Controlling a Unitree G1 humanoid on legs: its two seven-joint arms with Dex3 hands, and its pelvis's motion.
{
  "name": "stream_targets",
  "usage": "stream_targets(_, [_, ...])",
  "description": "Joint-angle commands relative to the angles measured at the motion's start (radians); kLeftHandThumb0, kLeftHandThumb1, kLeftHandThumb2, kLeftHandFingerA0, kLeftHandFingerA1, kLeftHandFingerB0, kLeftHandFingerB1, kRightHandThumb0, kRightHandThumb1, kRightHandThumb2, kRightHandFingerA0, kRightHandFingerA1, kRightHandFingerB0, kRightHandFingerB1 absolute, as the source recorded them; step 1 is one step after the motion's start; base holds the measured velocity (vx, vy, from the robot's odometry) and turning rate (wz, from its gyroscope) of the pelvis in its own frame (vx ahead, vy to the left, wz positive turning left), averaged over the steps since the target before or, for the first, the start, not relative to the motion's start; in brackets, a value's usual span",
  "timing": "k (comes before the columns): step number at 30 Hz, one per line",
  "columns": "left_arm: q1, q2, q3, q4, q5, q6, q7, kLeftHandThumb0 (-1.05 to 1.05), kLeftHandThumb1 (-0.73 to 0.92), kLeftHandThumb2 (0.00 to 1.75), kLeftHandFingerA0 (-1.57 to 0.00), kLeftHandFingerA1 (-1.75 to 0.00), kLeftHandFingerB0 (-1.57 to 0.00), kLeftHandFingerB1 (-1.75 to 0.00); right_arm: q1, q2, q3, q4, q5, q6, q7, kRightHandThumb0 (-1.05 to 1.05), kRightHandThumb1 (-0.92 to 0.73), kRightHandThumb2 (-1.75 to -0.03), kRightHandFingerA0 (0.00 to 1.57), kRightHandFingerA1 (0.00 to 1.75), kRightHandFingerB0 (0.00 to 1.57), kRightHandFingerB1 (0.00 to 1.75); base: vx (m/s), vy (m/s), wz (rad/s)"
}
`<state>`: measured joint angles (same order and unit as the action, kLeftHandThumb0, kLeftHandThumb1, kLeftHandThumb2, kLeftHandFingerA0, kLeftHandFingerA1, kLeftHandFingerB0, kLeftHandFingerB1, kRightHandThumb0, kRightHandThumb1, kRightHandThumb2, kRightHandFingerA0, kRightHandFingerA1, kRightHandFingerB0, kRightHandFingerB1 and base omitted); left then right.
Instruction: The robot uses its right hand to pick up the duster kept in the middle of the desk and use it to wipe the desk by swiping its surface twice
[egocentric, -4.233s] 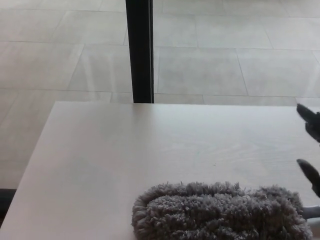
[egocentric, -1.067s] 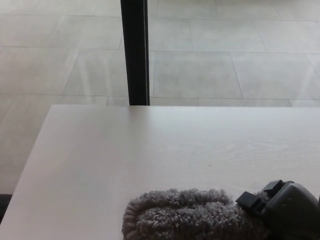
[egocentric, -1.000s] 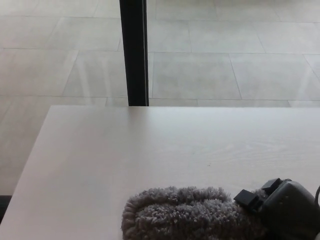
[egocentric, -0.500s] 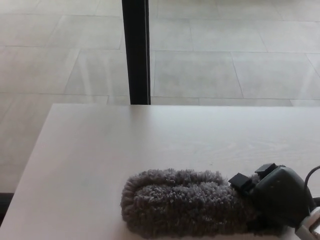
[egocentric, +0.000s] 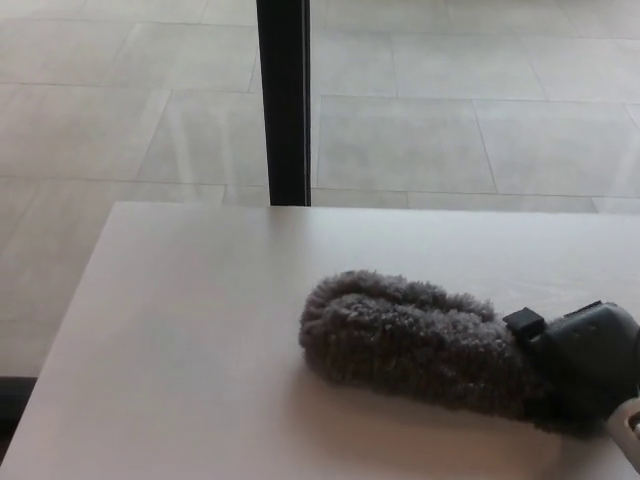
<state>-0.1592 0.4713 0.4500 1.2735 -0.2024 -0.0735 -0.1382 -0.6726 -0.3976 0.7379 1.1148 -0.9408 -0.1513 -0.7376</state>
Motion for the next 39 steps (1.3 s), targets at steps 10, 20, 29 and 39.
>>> stream_targets(10, [0.030, 0.030, 0.001, 0.005, 0.000, -0.045, -0.043, -0.51, 0.77, 0.63, -0.66, -0.69, -0.59, -0.52, 0.047, -0.120, -0.424, 0.187, 0.326, 0.395, 0.418, -0.40, -0.58, -0.65, 0.87, 1.51, 0.70, 0.88, 0.00, 0.000, 0.00])
stream_targets(20, [0.027, 0.038, 0.019, -0.001, -0.021, -0.025, -0.057, -0.46, 0.75, 0.62, -0.63, -0.68, -0.60, -0.53, 0.123, -0.195, -0.472, 0.184, 0.279, 0.379, 0.422, -0.44, -0.60, -0.58, 0.85, 1.57, 0.68, 0.80, 0.00, 0.000, 0.00])
stream_targets(29, [0.033, 0.041, 0.009, 0.003, -0.008, -0.034, -0.064, -0.46, 0.79, 0.63, -0.64, -0.66, -0.57, -0.49, 0.138, -0.225, -0.418, 0.172, 0.239, 0.423, 0.471, -0.45, -0.61, -0.58, 0.81, 1.57, 0.69, 0.78, 0.00, 0.000, 0.00])
stream_targets(39, [0.019, 0.041, -0.005, 0.000, 0.005, -0.031, -0.047, -0.48, 0.78, 0.64, -0.66, -0.66, -0.59, -0.48, 0.090, -0.167, -0.294, 0.124, 0.184, 0.434, 0.478, -0.39, -0.63, -0.59, 0.79, 1.54, 0.68, 0.79, 0.00, 0.000, 0.00])
